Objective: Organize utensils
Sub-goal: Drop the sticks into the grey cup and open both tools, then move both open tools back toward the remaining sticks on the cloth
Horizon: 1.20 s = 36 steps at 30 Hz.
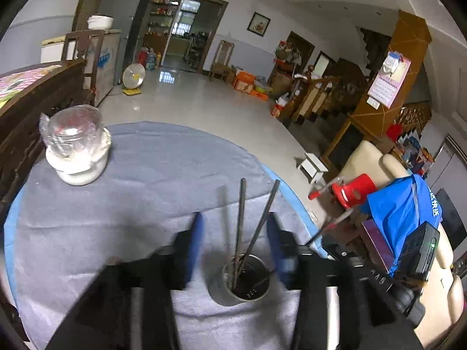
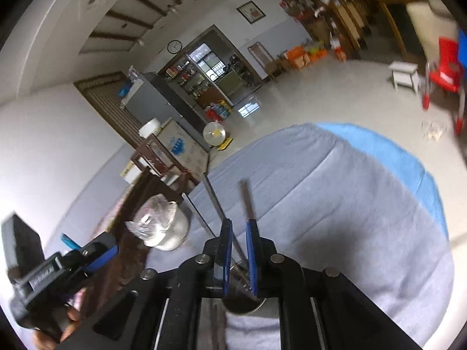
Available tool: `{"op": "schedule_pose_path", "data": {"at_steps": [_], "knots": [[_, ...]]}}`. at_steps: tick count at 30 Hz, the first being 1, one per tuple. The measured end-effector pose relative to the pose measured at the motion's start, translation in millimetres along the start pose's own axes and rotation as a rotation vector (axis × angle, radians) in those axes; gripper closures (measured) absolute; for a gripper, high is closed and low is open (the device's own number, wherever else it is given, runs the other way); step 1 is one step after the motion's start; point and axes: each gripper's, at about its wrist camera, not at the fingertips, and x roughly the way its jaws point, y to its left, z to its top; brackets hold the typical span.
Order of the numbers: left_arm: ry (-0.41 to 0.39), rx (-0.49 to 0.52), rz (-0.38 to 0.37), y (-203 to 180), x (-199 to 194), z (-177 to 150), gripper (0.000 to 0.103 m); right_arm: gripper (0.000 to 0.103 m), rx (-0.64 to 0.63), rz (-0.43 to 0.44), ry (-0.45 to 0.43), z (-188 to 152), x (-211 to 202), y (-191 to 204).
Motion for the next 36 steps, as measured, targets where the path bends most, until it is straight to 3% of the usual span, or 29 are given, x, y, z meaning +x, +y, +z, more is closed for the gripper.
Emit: {"op": "schedule_pose_path", "data": {"at_steps": [6, 10, 12, 14, 15, 17, 18, 19, 26, 36], "knots": [[0.0, 0.023, 0.07, 20.5, -27.4, -26.6, 0.052, 0.09, -0.003, 0.03, -0.018, -13.9, -23.4, -7.8], [-0.002, 0.072, 0.213, 33.8, -47.0, -57.8, 0.045, 0.09, -0.068, 0.004, -0.004, -32.5, -37.8, 8.0], [-0.02, 0.098, 0.299, 36.3, -57.3, -74.5, 0.034, 0.09, -0.155, -0.022, 0.013, -49.2, -44.0, 23.7], [-0.038, 0.114, 0.36, 39.7, -64.5, -84.8, 0.029, 0.088, -0.228, -0.048, 0.039, -65.5, -45.6, 37.9], [-0.051, 0.125, 0.402, 41.8, -70.8, -92.2, 0.028, 0.083, -0.245, -0.053, 0.048, -71.6, -45.3, 42.8], [-0.058, 0.136, 0.465, 46.2, -77.5, -98.5, 0.027, 0.058, -0.273, -0.047, 0.074, -90.5, -44.4, 49.4], [-0.057, 0.143, 0.493, 47.6, -80.3, -101.7, 0.027, 0.031, -0.284, -0.041, 0.077, -99.3, -44.8, 52.3], [-0.057, 0.158, 0.523, 48.4, -83.7, -106.6, 0.027, 0.029, -0.293, -0.035, 0.059, -106.7, -47.1, 54.5], [-0.055, 0.205, 0.566, 54.3, -96.1, -122.7, 0.027, 0.033, -0.351, -0.055, 0.099, -131.4, -44.8, 72.4], [-0.036, 0.18, 0.554, 63.9, -93.0, -132.2, 0.027, 0.033, -0.371, -0.064, 0.165, -149.6, -32.1, 83.7]]}}
